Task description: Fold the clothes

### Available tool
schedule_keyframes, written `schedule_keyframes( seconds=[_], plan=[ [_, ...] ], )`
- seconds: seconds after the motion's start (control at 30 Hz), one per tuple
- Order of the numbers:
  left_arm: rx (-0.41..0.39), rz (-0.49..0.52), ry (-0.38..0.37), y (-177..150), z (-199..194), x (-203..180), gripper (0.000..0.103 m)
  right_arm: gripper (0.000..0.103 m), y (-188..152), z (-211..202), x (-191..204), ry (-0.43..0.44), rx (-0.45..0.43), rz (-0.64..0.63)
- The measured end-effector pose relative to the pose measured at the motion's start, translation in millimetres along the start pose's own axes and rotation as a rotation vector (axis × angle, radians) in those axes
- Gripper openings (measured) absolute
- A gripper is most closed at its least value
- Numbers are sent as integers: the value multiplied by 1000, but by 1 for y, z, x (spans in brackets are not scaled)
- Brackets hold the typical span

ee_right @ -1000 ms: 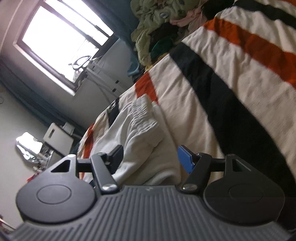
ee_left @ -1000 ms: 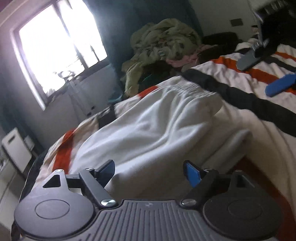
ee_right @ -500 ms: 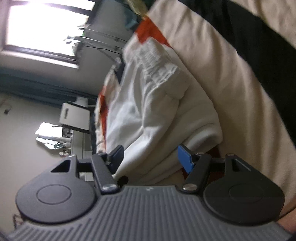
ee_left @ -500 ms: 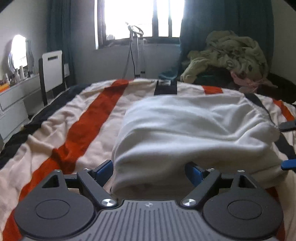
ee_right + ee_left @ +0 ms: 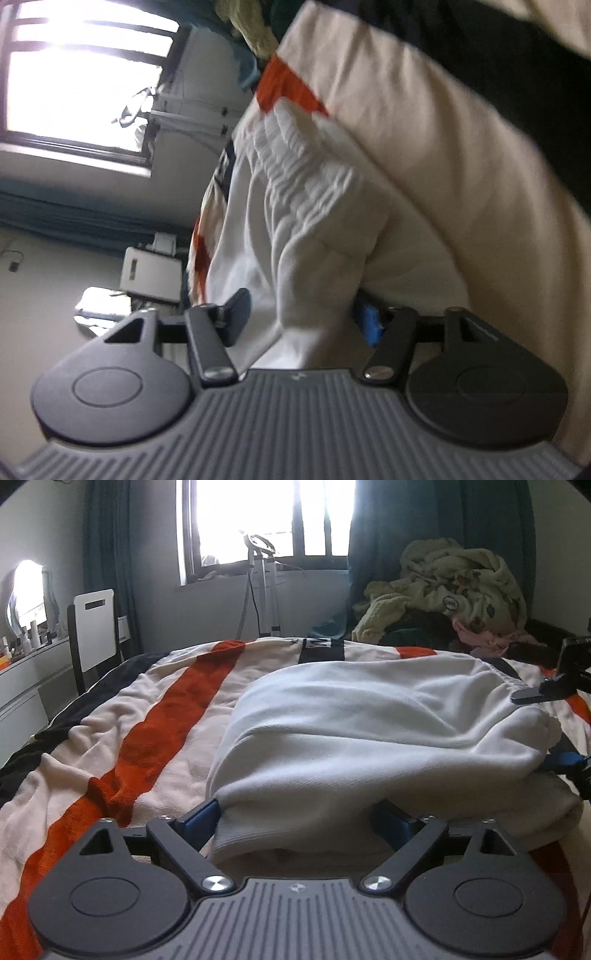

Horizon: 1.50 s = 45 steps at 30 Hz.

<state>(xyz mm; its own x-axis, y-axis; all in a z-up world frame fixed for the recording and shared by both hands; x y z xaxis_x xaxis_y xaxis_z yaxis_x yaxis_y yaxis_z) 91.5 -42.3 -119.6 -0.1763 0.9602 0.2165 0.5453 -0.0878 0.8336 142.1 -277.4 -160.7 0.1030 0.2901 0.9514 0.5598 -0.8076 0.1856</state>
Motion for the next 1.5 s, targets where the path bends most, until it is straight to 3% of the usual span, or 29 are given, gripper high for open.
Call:
schedule_keyframes(
  seconds=[0.3,0.5,0.73,0.9,1.03,1.13,1.33,1.5],
  plan=[
    [64,-235,88,4,13,40,93,62,5,-8,-3,9,-41,-2],
    [40,-242,115,7,17,41,93,59,6,-11,-1,-18,-70,-31],
    [95,-338,109,3,36,55,96,35,3,-16,8,-52,-87,-104],
    [79,-385,135,4,31,68,96,27,1,-19,15,-75,-99,-155],
    [93,-403,136,-1,24,76,96,27,-14,-35,14,-110,-110,-167],
    [104,-398,148,-3,25,75,96,29,-14,-33,-6,-143,-86,-82],
    [107,-390,160,-3,24,73,96,32,-16,-29,0,-163,-66,-127],
    [115,-390,163,-3,24,73,96,36,-15,-36,-2,-142,-51,-94]
  ],
)
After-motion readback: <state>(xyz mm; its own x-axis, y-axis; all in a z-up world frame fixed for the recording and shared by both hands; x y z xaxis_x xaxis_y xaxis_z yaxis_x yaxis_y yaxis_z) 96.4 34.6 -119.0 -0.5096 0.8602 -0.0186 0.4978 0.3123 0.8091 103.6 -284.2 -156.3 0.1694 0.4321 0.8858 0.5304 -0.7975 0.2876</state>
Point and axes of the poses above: each gripper's, at about its wrist camera, not at the fingertips, and z roughly the way its jaws point, x to its left, y to its top, the point moved 5 cm from there along z, roughly the way its jaws point, and after that the axes turned 15 degrees about y, right-handed, at the moved point
